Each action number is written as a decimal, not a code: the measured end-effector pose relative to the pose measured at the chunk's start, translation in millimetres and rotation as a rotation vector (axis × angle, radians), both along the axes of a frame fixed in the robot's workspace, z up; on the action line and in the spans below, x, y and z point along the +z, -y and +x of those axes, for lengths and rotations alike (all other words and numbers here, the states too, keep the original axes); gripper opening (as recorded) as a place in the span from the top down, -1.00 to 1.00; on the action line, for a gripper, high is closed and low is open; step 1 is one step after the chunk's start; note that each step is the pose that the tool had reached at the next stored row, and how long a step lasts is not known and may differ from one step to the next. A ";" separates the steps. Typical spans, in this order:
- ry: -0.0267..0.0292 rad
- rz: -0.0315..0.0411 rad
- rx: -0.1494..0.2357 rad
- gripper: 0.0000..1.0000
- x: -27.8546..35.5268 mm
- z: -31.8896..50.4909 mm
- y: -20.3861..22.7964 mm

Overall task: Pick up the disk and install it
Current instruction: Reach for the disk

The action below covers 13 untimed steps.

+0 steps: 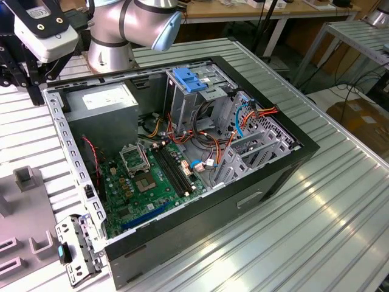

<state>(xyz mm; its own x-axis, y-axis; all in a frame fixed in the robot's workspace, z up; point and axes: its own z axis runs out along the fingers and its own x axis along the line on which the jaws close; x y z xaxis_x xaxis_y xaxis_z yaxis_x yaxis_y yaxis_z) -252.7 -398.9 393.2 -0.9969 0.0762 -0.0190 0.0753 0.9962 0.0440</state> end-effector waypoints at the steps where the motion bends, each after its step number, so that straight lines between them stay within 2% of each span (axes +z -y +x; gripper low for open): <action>1: -0.0007 0.0000 0.000 0.79 0.0 -0.6 0.0; 13: -0.0073 -0.0001 0.000 0.79 -0.1 -8.6 0.0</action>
